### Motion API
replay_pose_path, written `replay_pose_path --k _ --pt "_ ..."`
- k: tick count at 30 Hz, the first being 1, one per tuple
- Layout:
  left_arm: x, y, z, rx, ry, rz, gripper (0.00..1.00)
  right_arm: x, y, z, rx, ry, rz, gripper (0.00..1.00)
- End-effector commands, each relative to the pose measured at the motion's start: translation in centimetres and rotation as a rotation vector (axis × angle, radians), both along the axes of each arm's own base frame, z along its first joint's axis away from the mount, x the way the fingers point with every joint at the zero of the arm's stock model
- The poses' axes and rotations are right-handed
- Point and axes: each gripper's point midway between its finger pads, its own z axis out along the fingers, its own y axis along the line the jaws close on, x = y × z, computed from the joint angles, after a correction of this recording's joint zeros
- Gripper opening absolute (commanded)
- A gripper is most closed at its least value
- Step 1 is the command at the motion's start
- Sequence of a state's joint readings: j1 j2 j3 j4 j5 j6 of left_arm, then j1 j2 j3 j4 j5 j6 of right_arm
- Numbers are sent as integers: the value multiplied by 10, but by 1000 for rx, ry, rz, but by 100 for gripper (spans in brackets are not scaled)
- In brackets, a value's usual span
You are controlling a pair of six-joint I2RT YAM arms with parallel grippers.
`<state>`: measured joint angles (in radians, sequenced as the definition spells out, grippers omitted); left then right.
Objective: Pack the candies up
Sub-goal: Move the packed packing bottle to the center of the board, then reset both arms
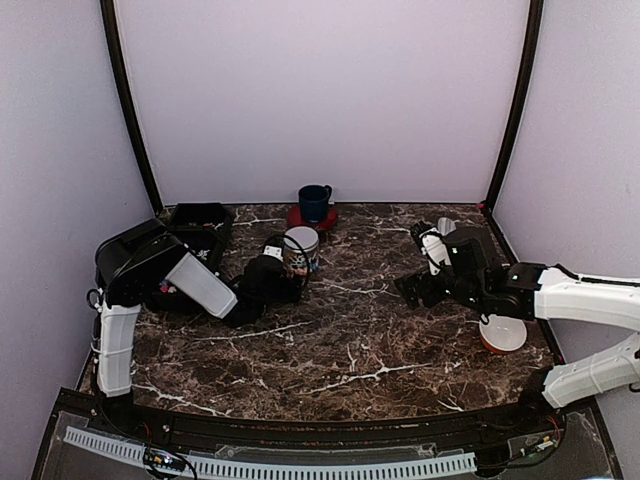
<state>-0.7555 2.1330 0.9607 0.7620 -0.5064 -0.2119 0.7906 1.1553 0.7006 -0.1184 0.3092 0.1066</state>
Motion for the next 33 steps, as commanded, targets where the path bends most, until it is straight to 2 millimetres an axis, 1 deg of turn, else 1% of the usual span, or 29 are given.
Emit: replay_pose_path --k 1,3,6,9,12,15,19,20,21,24,27,30,33 --pt "14 42 4 24 26 169 99 1 -1 9 55 -26 -13 98" --pt "17 46 7 15 30 189 99 1 -2 9 57 -27 -14 98" --pt "16 46 12 -19 43 204 99 1 -1 9 59 -24 -15 98" --pt "11 39 17 -69 41 166 99 3 -5 11 55 -32 -41 98" --pt "1 27 27 -44 27 116 99 7 -13 13 39 -34 -93 98" --pt "-12 14 43 -8 3 67 99 12 -26 16 31 -58 -176 98" --pt "-32 -1 71 -15 12 -8 99 22 -55 19 3 -86 -352 98" --pt "-37 -4 86 -37 10 -26 99 24 -61 20 -7 -90 -383 98" --pt "-41 -5 95 -48 13 -44 99 25 -66 21 -15 -92 -404 98" --pt "-53 1 123 -54 13 -74 99 27 -75 27 6 -108 -427 98" --pt "-64 12 149 -32 -2 -96 99 28 -91 38 59 -134 -463 98" --pt "-74 25 162 18 11 -110 99 32 -110 44 84 -133 -487 98" --pt "-82 47 169 11 39 -101 99 37 -130 49 92 -129 -513 98"
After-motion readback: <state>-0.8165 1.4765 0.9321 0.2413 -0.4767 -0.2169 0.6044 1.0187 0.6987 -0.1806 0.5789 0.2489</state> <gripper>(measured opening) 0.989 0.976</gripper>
